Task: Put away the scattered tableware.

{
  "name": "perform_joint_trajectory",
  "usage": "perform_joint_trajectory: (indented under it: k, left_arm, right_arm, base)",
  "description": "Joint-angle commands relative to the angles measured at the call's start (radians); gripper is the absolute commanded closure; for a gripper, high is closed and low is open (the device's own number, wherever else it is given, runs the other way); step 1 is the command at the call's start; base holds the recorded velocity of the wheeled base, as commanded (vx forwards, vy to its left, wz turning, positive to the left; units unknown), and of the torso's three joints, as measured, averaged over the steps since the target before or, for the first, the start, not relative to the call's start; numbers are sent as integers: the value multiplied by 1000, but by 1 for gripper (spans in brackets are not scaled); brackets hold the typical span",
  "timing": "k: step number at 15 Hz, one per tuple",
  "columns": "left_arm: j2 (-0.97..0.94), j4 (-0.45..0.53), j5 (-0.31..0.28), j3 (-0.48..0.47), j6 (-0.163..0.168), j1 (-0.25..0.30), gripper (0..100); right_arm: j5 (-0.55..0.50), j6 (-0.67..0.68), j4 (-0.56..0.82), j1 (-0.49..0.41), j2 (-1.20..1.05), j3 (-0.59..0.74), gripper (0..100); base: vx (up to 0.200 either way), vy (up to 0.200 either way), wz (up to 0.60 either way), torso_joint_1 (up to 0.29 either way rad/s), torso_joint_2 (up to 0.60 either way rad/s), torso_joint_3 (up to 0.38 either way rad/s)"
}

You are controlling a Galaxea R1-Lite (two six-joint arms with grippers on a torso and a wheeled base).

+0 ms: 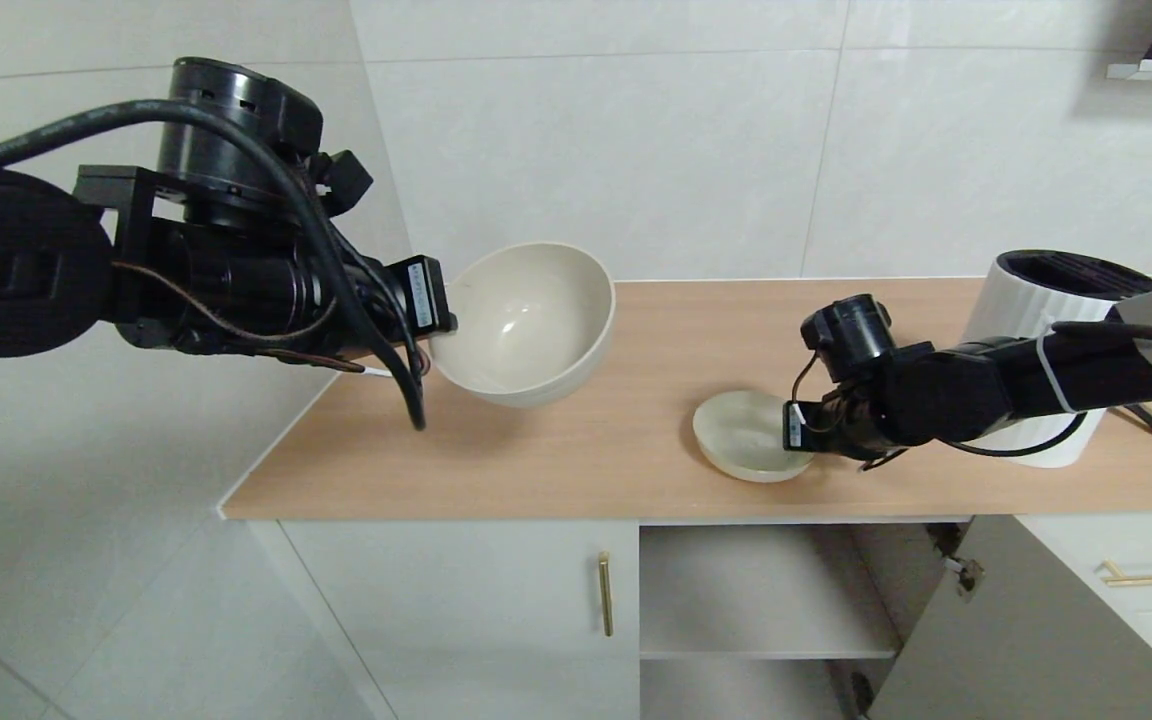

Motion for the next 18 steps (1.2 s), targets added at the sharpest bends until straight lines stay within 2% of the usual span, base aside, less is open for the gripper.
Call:
perform_joint_trajectory:
  k: [1, 4, 8, 9, 11, 15, 17, 18]
  left_arm:
    - [-6, -1, -1, 3, -1, 0, 100]
    - [-40, -1, -2, 38, -10, 0, 100]
    - [-138, -2, -1, 170, -15, -26, 100]
    - [-164, -2, -1, 233, -24, -45, 100]
    - [-195, -8, -2, 336, -30, -48, 100]
    - [-224, -148, -4, 581, -30, -94, 100]
    - [-185, -194, -2, 597, -35, -95, 100]
    - [-175, -194, -4, 598, -52, -95, 100]
  right_arm:
    - [0, 0, -5, 1, -4, 0, 100]
    - [3, 3, -5, 2, -59, 9, 100]
    - [111, 3, -1, 17, -297, 161, 100]
    - [126, 8, -1, 43, -377, 218, 100]
    - [121, 54, -1, 82, -464, 288, 100]
    - [92, 74, -4, 105, -585, 420, 100]
    - [60, 120, -4, 145, -599, 442, 100]
    - [58, 132, -2, 149, -597, 451, 100]
  base:
    - [0, 0, 0, 0, 0, 0]
    - [0, 0, 0, 0, 0, 0]
    - [0, 0, 0, 0, 0, 0]
    - [0, 0, 0, 0, 0, 0]
    - [0, 0, 0, 0, 0, 0]
    - [0, 0, 0, 0, 0, 0]
    - [0, 0, 0, 0, 0, 0]
    - [0, 0, 0, 0, 0, 0]
